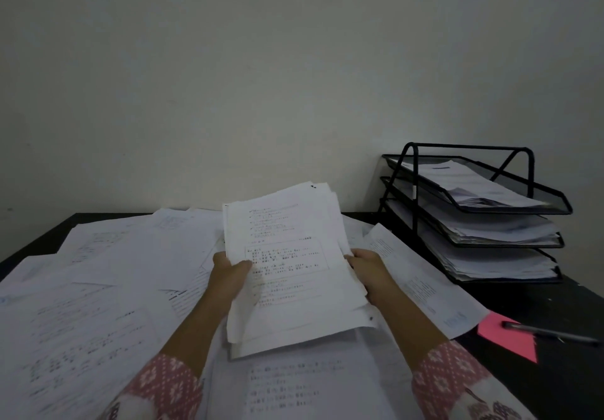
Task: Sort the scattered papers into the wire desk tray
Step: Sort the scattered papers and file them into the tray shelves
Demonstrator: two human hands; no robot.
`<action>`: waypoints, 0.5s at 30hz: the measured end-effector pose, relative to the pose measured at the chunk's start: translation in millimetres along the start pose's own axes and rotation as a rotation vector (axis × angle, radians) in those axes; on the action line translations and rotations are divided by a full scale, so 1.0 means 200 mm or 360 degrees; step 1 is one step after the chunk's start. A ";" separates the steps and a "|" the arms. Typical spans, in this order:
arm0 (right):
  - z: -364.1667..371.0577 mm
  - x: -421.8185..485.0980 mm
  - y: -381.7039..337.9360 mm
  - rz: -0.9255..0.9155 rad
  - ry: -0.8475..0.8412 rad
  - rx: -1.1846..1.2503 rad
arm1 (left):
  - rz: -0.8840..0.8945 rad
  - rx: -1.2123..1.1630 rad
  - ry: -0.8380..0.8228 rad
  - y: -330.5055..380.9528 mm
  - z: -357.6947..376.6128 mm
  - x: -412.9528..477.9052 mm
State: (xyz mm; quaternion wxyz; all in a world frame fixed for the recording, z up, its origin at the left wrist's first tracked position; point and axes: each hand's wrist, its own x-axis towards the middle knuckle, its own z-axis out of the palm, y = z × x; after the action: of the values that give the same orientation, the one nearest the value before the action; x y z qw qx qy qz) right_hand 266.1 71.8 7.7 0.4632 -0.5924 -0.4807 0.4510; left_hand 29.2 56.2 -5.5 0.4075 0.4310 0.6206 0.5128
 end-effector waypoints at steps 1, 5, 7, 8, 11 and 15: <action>0.01 -0.01 -0.01 0.0004 -0.0027 0.0024 | -0.0016 0.0027 -0.0004 0.00 -0.01 0.00; 0.06 -0.05 -0.04 0.0028 -0.0099 0.0022 | -0.0033 0.0201 -0.0124 -0.03 -0.08 0.01; 0.09 -0.06 -0.03 0.0046 -0.0174 -0.0033 | -0.0004 0.0284 -0.0187 -0.02 -0.10 -0.01; 0.11 -0.07 -0.03 0.0045 -0.0232 -0.0067 | 0.0015 0.0330 -0.0216 -0.02 -0.11 -0.03; 0.15 -0.07 0.00 -0.0037 -0.0288 -0.0551 | -0.0014 0.0459 -0.0273 0.00 -0.10 -0.05; 0.16 -0.04 0.03 -0.0108 -0.0122 -0.0781 | -0.0048 0.0648 -0.0295 0.00 -0.14 -0.05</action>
State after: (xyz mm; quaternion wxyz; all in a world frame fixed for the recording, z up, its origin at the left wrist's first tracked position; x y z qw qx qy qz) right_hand 234.9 67.5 -2.0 0.3018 -0.6533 -0.6126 0.3270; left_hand 5.2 39.1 -0.2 0.3749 0.5404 0.6777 0.3290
